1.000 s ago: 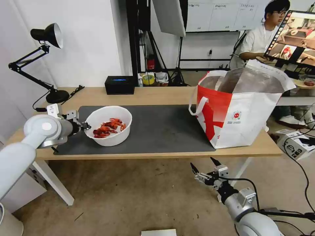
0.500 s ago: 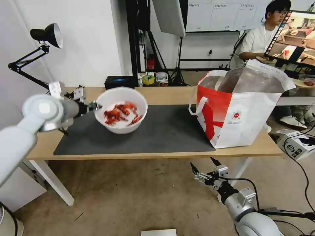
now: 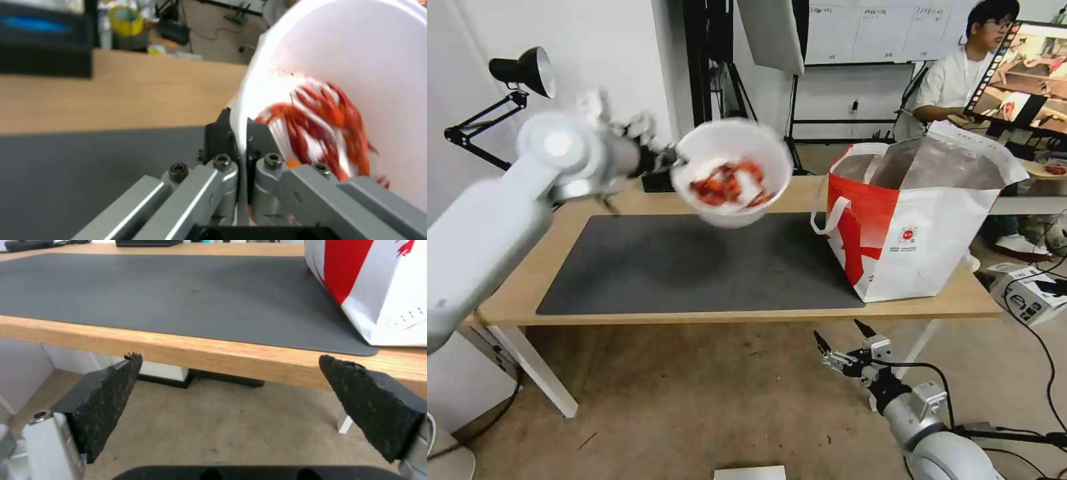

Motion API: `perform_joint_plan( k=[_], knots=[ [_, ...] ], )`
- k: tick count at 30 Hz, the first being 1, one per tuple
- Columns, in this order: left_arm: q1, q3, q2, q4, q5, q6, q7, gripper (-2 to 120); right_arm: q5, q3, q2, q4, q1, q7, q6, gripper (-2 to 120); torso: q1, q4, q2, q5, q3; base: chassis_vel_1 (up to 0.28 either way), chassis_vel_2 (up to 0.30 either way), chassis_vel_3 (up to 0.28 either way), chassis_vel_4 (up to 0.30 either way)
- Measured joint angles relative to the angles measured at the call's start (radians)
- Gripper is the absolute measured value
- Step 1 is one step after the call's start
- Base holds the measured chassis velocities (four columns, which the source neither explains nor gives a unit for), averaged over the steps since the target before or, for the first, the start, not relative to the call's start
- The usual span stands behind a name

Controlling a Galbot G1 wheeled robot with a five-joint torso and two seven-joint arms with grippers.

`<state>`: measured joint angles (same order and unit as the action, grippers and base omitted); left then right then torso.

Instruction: Pick up the trash from the table and place it into the takeout bag.

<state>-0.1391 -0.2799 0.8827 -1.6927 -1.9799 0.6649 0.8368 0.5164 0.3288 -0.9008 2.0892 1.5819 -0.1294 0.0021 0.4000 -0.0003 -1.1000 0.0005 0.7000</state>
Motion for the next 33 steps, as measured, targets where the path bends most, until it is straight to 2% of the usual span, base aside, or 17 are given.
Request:
perform_joint_plan(
  k=[1, 4, 5, 8, 9, 11, 13, 15, 17, 20, 21, 23, 30, 33],
  knots=[
    [0.0, 0.0, 0.0, 0.0, 0.0, 0.0, 0.0, 0, 0.0, 0.0, 0.0, 0.0, 0.0, 0.0, 0.0, 100, 0.0, 0.0, 0.0, 0.0, 0.0, 0.0, 0.0, 0.0, 0.0],
    [-0.089, -0.045, 0.1, 0.079, -0.006, -0.006, 0.015, 0, 0.0, 0.0, 0.0, 0.0, 0.0, 0.0, 0.0, 100, 0.0, 0.0004, 0.0, -0.0004, 0.0, 0.0, 0.0, 0.0, 0.0],
    [-0.089, -0.045, 0.1, 0.079, -0.006, -0.006, 0.015, 0, 0.0, 0.0, 0.0, 0.0, 0.0, 0.0, 0.0, 100, 0.0, 0.0004, 0.0, -0.0004, 0.0, 0.0, 0.0, 0.0, 0.0],
    [-0.155, -0.085, 0.203, 0.151, -0.006, -0.008, 0.018, 0, 0.0, 0.0, 0.0, 0.0, 0.0, 0.0, 0.0, 100, 0.0, 0.0001, 0.0, -0.0001, 0.0, 0.0, 0.0, 0.0, 0.0],
    [-0.155, -0.085, 0.203, 0.151, -0.006, -0.008, 0.018, 0, 0.0, 0.0, 0.0, 0.0, 0.0, 0.0, 0.0, 100, 0.0, 0.0001, 0.0, -0.0001, 0.0, 0.0, 0.0, 0.0, 0.0],
    [-0.19, -0.106, 0.263, 0.196, -0.006, -0.015, 0.019, 0, 0.0, 0.0, 0.0, 0.0, 0.0, 0.0, 0.0, 100, 0.0, 0.0001, 0.0, 0.0, 0.0, 0.0, 0.0, 0.0, 0.0],
    [-0.198, -0.112, 0.28, 0.211, -0.005, -0.017, 0.019, 0, 0.0, 0.0, 0.0, 0.0, 0.0, 0.0, 0.0, 100, 0.0, 0.0001, 0.0, 0.0, 0.0, 0.0, 0.0, 0.0, 0.0],
    [-0.217, -0.123, 0.331, 0.254, 0.001, -0.019, 0.022, 0, 0.0, 0.0, 0.0, 0.0, 0.0, 0.0, 0.0, 100, 0.0, 0.0002, 0.0, -0.0002, 0.0, 0.0, 0.0, 0.0, 0.0],
    [-0.22, -0.124, 0.341, 0.262, 0.002, -0.02, 0.023, 0, 0.0, 0.0, 0.0, 0.0, 0.0, 0.0, 0.0, 100, 0.0, 0.0002, 0.0, -0.0002, 0.0, 0.0, 0.0, 0.0, 0.0],
    [-0.243, -0.133, 0.465, 0.365, 0.023, -0.031, 0.047, 0, 0.0, 0.0, 0.0, 0.0, 0.0, 0.0, 0.0, 100, 0.0, 0.0001, 0.0, 0.0, 0.0, 0.0, 0.0, 0.0, 0.0],
    [-0.243, -0.133, 0.465, 0.365, 0.023, -0.031, 0.047, 0, 0.0, 0.0, 0.0, 0.0, 0.0, 0.0, 0.0, 100, 0.0, 0.0001, 0.0, 0.0, 0.0, 0.0, 0.0, 0.0, 0.0],
    [-0.244, -0.146, 0.526, 0.413, 0.057, -0.058, 0.075, 0, 0.0, 0.0, 0.0, 0.0, 0.0, 0.0, 0.0, 100, 0.0, 0.0002, 0.0, -0.0002, 0.0, 0.0, 0.0, 0.0, 0.0],
    [-0.233, -0.162, 0.618, 0.473, 0.126, -0.133, 0.107, 0, 0.0, 0.0, 0.0, 0.0, 0.0, 0.0, 0.0, 100, 0.0, 0.0002, 0.0, -0.0003, 0.0, 0.0, 0.0, 0.0, 0.0],
    [-0.204, -0.181, 0.661, 0.492, 0.21, -0.215, 0.101, 0, 0.0, 0.0, 0.0, 0.0, 0.0, 0.0, 0.0, 100, 0.0, 0.0002, 0.0, -0.0002, 0.0, 0.0, 0.0, 0.0, 0.0]
  ],
)
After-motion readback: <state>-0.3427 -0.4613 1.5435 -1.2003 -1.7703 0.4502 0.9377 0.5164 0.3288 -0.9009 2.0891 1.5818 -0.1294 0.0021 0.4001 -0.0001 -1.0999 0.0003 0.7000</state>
